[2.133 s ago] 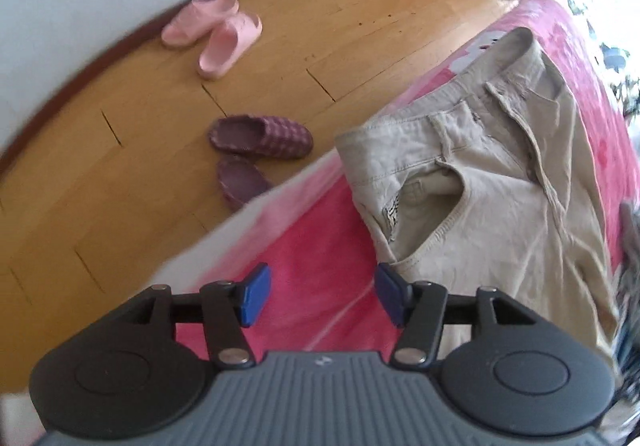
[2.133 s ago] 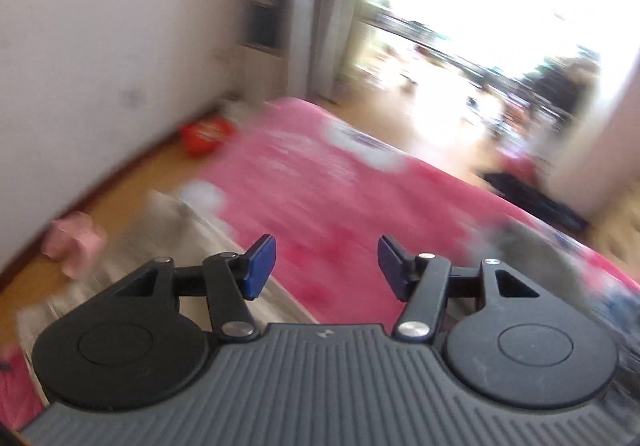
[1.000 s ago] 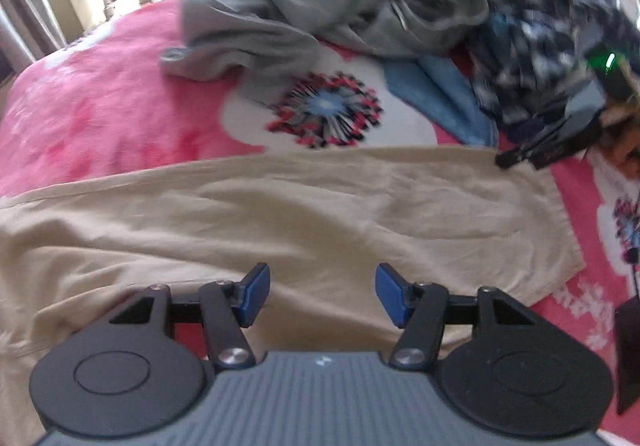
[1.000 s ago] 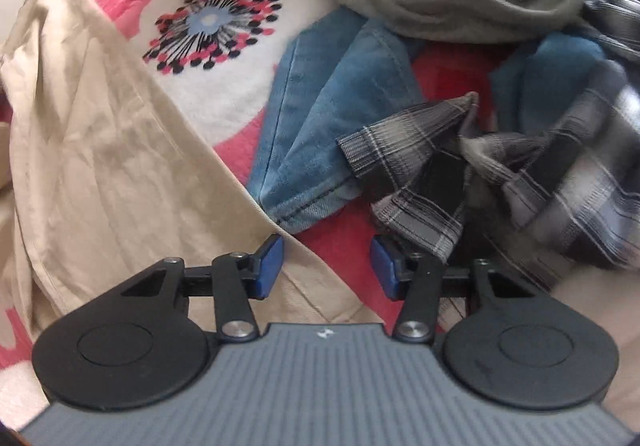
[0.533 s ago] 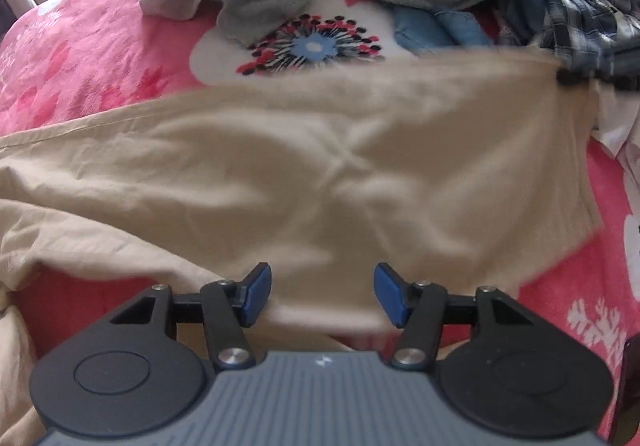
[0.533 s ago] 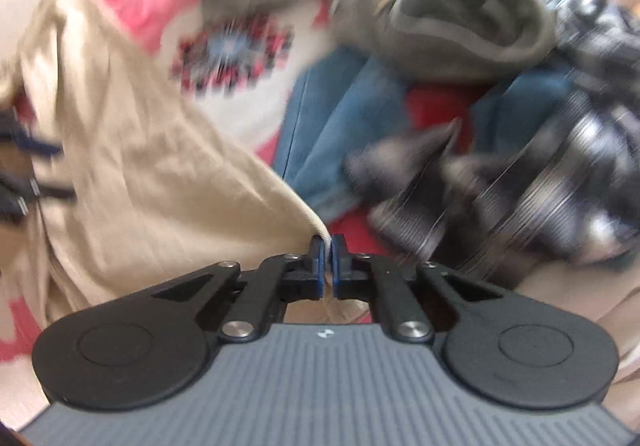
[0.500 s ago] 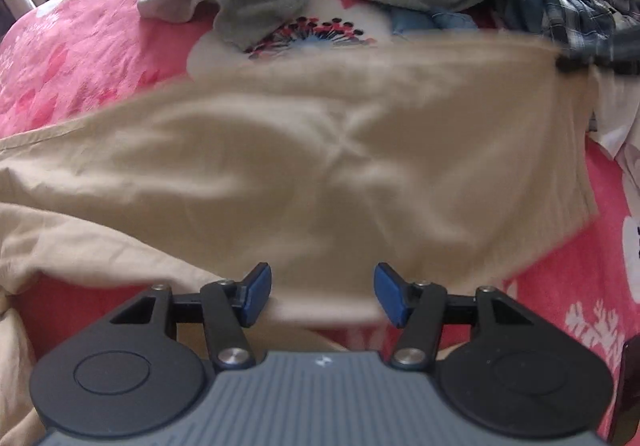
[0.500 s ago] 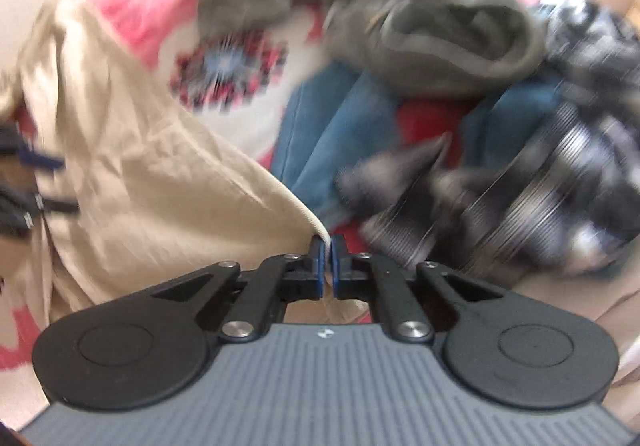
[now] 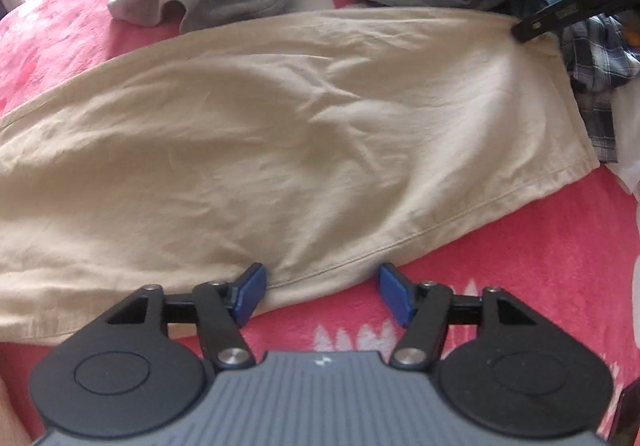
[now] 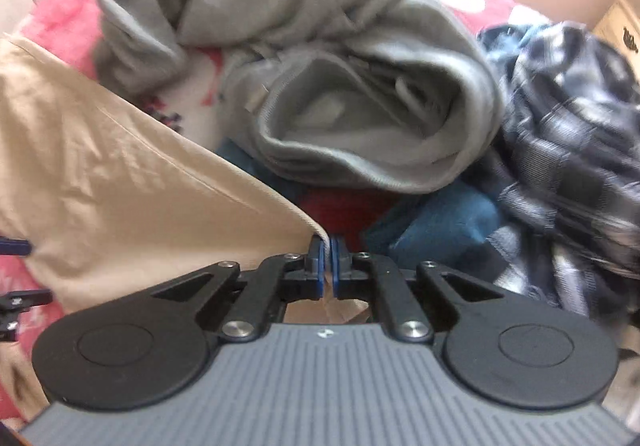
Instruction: Fold clothes
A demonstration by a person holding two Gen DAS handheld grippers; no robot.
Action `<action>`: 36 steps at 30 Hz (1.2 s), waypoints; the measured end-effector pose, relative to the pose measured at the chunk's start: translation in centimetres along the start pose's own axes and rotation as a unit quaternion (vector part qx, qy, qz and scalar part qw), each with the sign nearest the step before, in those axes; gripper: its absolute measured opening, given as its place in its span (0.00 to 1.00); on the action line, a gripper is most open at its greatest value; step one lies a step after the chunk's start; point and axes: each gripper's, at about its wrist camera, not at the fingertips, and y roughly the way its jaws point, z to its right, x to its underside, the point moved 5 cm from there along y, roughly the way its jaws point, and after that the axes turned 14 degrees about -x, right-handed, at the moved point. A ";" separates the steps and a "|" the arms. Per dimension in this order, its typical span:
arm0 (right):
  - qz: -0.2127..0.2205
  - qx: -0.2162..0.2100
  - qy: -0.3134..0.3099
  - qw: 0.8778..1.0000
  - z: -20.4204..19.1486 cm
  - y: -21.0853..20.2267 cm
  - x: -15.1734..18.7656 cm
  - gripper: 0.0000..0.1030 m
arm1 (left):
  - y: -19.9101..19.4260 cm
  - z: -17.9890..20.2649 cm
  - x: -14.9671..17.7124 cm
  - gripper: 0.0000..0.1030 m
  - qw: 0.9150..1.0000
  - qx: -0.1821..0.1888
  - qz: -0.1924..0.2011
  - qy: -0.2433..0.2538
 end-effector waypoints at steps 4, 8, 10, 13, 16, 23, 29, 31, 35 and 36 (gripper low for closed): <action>-0.007 0.027 -0.001 1.000 -0.1 2.1 0.9 0.04 | -0.4 0.6 0.5 0.68 1.000 -0.005 0.009 0.013; 0.022 0.049 0.008 0.999 -0.3 1.7 1.5 0.15 | -2.8 -0.2 0.9 0.68 1.000 0.023 0.009 -0.006; 0.052 0.056 0.037 0.996 -0.1 -0.5 1.9 0.28 | -4.5 -1.4 1.8 0.69 0.999 0.041 0.019 -0.025; 0.103 0.044 0.093 0.989 0.3 -4.5 3.0 0.44 | -7.1 -3.1 3.9 0.69 0.996 0.069 0.023 -0.043; 0.152 0.037 0.161 0.974 0.6 -8.6 5.4 0.46 | -9.4 -4.8 6.7 0.69 0.995 0.093 0.024 -0.031; 0.098 -0.152 0.156 0.971 -11.5 -9.9 13.4 0.45 | -11.2 -8.4 14.0 0.69 0.997 0.066 -0.004 0.035; 0.017 -0.237 0.072 0.969 -23.9 -3.7 17.3 0.42 | -11.9 -9.7 17.4 0.66 0.999 0.030 -0.001 0.043; 0.011 -0.232 0.039 0.972 -26.0 -2.2 17.3 0.39 | -12.3 -9.9 18.1 0.65 0.999 0.019 0.007 0.044; -0.044 -0.223 0.032 0.973 -26.6 0.1 17.7 0.01 | -12.9 -10.6 18.8 0.62 0.999 0.004 0.019 0.036; -0.046 -0.225 0.024 0.973 -26.8 -0.2 17.8 0.00 | -13.1 -10.8 18.9 0.62 0.999 0.001 0.022 0.033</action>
